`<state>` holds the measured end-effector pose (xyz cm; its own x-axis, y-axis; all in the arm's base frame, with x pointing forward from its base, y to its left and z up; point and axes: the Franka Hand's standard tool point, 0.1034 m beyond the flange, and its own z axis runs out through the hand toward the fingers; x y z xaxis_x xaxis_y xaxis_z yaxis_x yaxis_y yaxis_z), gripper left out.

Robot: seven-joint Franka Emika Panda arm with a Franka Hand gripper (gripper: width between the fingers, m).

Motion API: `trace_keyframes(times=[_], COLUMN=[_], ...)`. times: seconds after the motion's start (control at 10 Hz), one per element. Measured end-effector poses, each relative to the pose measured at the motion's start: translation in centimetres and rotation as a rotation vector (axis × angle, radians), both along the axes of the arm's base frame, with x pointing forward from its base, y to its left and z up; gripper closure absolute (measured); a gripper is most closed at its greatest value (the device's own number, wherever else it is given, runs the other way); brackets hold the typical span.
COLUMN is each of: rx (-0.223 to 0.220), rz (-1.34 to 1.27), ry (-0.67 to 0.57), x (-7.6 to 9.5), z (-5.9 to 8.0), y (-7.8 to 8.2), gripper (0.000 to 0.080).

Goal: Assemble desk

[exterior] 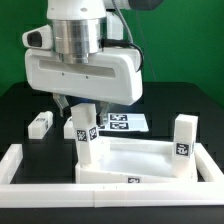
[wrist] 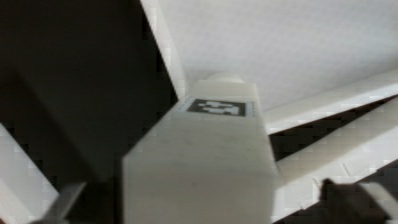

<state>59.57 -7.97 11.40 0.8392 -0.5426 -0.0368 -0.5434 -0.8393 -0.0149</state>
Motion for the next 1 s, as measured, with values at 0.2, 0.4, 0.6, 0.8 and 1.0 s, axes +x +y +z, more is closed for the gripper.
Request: trace_keyframes(times=[0.2,0.4,0.6,0.8,1.0], rx=[0.004,0.003,0.001,-0.012,0.010], rz=[-0.094,-0.212,-0.362,-0.601,-0.826], ry=[0.002,0.007,0.013,-0.011,-0.027], x=[0.0,0.0,0.0,0.8,1.5], z=[-0.1,-0.1,-0.1,-0.3,-0.3], y=[0.2,0.2,0.3,0.6,1.0], gripper=[0.0509,0.0509,0.0509,0.0509,0.0509])
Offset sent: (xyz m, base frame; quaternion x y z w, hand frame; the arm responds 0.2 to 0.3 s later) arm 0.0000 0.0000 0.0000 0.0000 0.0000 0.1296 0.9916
